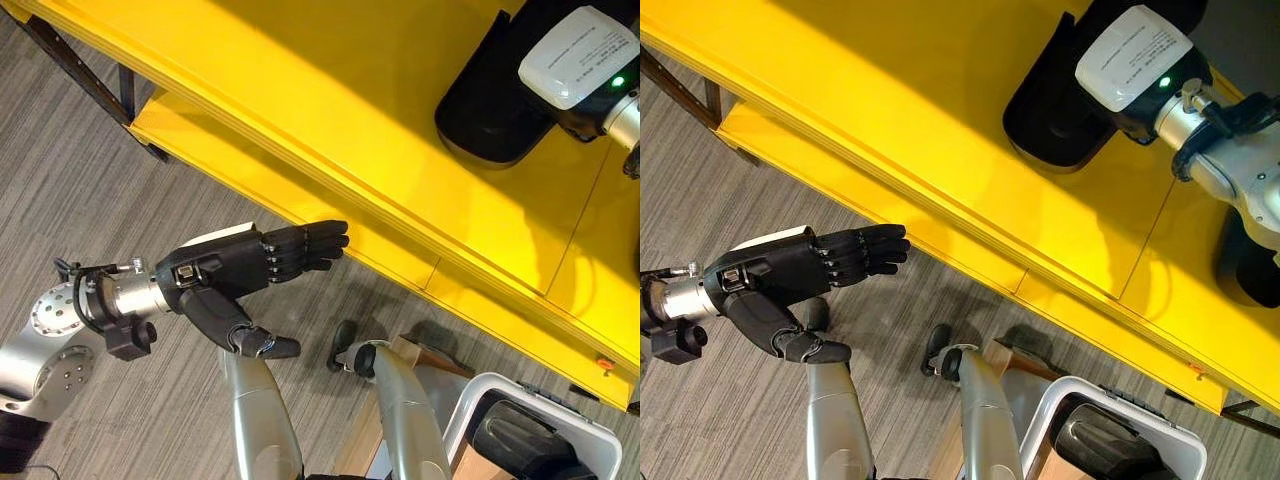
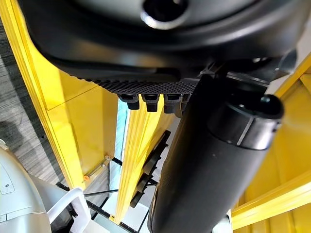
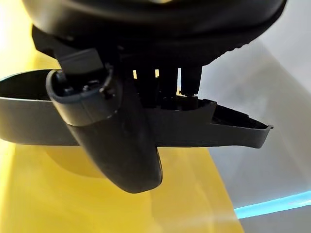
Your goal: Move parts from the plastic box to the shelf.
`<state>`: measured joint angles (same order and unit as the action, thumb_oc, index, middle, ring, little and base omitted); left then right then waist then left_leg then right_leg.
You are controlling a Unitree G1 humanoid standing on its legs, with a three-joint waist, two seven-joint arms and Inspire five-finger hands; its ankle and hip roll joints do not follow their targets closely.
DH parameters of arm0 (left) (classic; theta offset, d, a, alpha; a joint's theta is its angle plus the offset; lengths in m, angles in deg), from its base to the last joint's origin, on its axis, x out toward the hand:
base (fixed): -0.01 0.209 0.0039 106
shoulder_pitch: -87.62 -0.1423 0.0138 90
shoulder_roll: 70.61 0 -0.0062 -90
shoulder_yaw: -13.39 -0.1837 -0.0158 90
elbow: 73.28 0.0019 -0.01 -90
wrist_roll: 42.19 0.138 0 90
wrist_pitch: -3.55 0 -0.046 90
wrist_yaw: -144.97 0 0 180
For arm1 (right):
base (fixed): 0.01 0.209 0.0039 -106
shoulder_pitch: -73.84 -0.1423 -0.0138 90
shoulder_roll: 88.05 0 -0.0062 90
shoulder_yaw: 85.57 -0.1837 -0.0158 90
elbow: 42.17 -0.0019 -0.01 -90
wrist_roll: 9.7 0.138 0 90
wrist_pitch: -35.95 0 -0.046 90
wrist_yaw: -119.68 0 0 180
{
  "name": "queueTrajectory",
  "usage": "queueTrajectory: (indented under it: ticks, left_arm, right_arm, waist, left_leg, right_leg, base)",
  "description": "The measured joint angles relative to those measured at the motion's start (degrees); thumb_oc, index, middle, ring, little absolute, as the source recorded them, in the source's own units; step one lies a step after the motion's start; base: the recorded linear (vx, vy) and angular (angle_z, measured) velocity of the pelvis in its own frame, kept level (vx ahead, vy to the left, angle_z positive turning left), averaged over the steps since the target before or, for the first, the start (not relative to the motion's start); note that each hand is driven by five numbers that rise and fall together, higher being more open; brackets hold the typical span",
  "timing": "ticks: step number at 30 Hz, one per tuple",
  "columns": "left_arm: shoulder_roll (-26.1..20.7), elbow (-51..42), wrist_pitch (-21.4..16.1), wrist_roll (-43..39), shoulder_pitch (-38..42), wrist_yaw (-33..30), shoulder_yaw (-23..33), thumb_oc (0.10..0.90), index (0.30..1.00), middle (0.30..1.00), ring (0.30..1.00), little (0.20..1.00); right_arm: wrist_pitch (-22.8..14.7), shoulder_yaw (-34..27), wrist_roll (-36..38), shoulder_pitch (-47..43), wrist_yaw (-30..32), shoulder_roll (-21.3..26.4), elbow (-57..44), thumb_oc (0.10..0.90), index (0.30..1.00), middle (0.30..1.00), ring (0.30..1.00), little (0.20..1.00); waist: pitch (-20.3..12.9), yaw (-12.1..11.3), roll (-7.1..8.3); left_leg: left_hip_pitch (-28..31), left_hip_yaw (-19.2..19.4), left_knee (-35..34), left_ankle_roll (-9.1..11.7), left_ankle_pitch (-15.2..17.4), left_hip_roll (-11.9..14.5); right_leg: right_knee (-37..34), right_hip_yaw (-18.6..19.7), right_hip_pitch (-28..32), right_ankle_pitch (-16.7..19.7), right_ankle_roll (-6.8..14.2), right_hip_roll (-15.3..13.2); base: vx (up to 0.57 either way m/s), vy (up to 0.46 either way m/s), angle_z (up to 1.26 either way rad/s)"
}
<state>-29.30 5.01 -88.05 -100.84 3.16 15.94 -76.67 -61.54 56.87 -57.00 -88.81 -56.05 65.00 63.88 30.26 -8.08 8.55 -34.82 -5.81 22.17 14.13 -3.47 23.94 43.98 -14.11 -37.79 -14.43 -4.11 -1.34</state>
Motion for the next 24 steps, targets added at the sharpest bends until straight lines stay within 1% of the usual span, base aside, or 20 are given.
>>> queueTrajectory:
  ticks: [4,8,17,18,19,20,24]
  left_arm:
    - [-0.2,0.0,0.0,-1.8,0.0,1.2,0.1,0.900,1.000,1.000,1.000,1.000]
    - [-0.4,0.5,0.0,-1.7,-0.3,1.8,0.1,0.900,1.000,1.000,1.000,1.000]
    - [-0.5,1.2,-0.1,-1.7,-0.8,2.4,0.2,0.900,1.000,1.000,1.000,1.000]
    - [-0.5,1.6,-0.2,-1.8,-0.8,2.5,0.2,0.900,1.000,1.000,1.000,1.000]
    - [-0.5,1.8,-0.2,-1.8,-0.9,2.6,0.2,0.900,1.000,1.000,1.000,1.000]
    - [-0.5,2.3,-0.2,-1.8,-1.1,3.0,0.3,0.900,1.000,1.000,1.000,1.000]
    - [-1.4,2.7,-1.4,-1.8,-2.2,3.3,0.5,0.900,1.000,1.000,1.000,1.000]
  right_arm:
    - [-0.9,1.0,-1.1,-1.8,-0.1,0.4,0.1,0.400,0.300,0.300,0.300,0.300]
    - [-1.0,1.3,-2.1,-2.7,-0.4,0.5,0.1,0.400,0.300,0.300,0.300,0.300]
    - [-1.0,2.5,-2.1,-2.8,-0.7,0.5,0.2,0.400,0.300,0.300,0.300,0.300]
    - [-1.0,2.7,-2.2,-2.8,-0.8,0.5,0.1,0.453,0.374,0.374,0.374,0.374]
    - [-1.0,2.7,-2.2,-2.8,-1.0,0.5,0.1,0.702,0.723,0.723,0.723,0.723]
    - [-1.1,2.7,-2.2,-2.8,-1.5,0.5,0.1,0.900,1.000,1.000,1.000,1.000]
    - [-1.0,3.0,-3.6,-2.8,-3.4,0.5,0.4,0.900,1.000,1.000,1.000,1.000]
  waist:
    - [0.0,0.0,0.00]
    - [0.0,-0.2,0.00]
    - [0.0,-0.1,-0.01]
    - [0.0,0.0,-0.01]
    - [0.0,0.0,-0.01]
    - [0.0,0.0,-0.01]
    - [0.0,-0.1,-0.01]
  left_leg:
    - [-1.2,-0.2,1.2,0.2,0.3,0.0]
    - [-2.3,-0.8,1.8,0.4,0.5,0.0]
    - [-3.2,-0.7,2.5,0.2,0.7,0.1]
    - [-3.2,-0.6,2.7,0.2,0.8,0.1]
    - [-3.2,-0.6,2.8,0.2,0.9,0.0]
    - [-3.2,-0.4,3.0,0.3,1.0,0.0]
    - [-3.2,0.2,3.7,0.3,1.3,-0.2]
  right_leg:
    - [1.2,0.1,-1.2,-0.7,0.1,-0.1]
    - [2.6,-0.1,-2.5,-1.1,-0.5,-0.1]
    - [3.5,-0.1,-3.7,-1.3,-0.5,-0.2]
    - [3.6,0.1,-3.7,-1.3,-0.5,-0.3]
    - [3.7,0.2,-3.7,-1.4,-0.5,-0.3]
    - [3.8,0.4,-3.8,-1.4,-0.6,-0.4]
    - [4.4,1.0,-4.2,-1.5,-0.6,-0.7]
  base:
    - [0.00,-0.008,0.00]
    - [0.00,-0.030,0.02]
    - [0.00,0.005,0.00]
    - [-0.01,0.049,-0.03]
    - [-0.01,0.047,-0.03]
    - [-0.01,0.059,-0.04]
    - [-0.01,0.022,-0.04]
